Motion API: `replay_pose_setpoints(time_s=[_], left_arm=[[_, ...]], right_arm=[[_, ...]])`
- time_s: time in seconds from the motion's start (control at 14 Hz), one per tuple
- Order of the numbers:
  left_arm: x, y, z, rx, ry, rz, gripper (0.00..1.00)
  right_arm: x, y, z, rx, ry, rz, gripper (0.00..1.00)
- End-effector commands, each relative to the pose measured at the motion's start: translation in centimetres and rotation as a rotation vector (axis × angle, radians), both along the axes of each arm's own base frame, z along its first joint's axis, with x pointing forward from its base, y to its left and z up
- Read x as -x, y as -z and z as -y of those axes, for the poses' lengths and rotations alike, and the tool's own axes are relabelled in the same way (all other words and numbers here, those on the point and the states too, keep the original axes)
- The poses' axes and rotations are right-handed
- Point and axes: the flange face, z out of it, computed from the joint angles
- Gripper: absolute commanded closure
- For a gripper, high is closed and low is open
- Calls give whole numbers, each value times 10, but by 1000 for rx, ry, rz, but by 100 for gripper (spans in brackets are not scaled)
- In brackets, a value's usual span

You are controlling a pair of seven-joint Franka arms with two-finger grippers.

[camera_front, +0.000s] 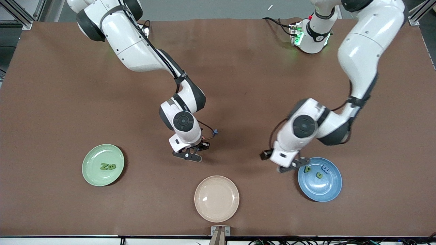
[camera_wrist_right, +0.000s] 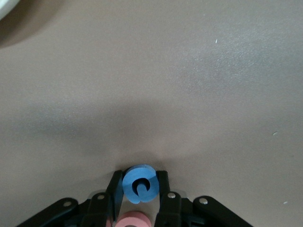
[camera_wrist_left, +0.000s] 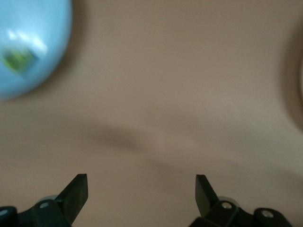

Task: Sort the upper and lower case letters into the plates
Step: 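Drop the C in the green plate while the left gripper grasps x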

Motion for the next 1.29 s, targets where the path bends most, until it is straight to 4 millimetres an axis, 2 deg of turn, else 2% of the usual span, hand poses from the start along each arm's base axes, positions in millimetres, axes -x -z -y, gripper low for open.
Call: replay_pose_setpoints(time_s=[0.0, 0.07, 0.14, 0.29, 0.43, 0.57, 0.71, 0.86, 0.93, 1.0, 1.07, 1.14, 1.21], left_arm=[[42, 8, 70, -1, -37, -9, 6], [55, 14, 88, 7, -10, -12, 10], [70, 16, 111, 21, 26, -5, 11], [88, 27, 139, 30, 63, 4, 23], [104, 43, 159, -9, 55, 23, 29], [117, 58, 180, -10, 70, 47, 30], [119, 61, 200, 18, 84, 92, 30], [122, 68, 212, 24, 95, 109, 30], [122, 70, 212, 23, 98, 110, 31], [122, 73, 212, 21, 98, 106, 31], [122, 79, 212, 21, 97, 102, 32], [123, 82, 214, 30, 100, 107, 35], [126, 87, 217, 38, 104, 110, 38]], right_arm=[[-5, 1, 8, 6, 11, 10, 96], [-12, -5, 17, 8, 14, 13, 96], [-24, -9, 38, 13, 20, 6, 96], [-39, -14, 74, 42, -60, -38, 96], [-63, -23, 134, 51, -126, -77, 96], [-79, -33, 193, 60, -195, -127, 96], [-92, -44, 257, 57, -269, -163, 96], [-103, -50, 312, 49, -377, -160, 96], [-105, -49, 342, 46, -432, -171, 96], [-107, -48, 364, 38, -490, -173, 95], [-108, -47, 386, 29, -528, -176, 91], [-107, -44, 404, 17, -552, -184, 77], [-104, -37, 412, 8, -571, -205, 52]])
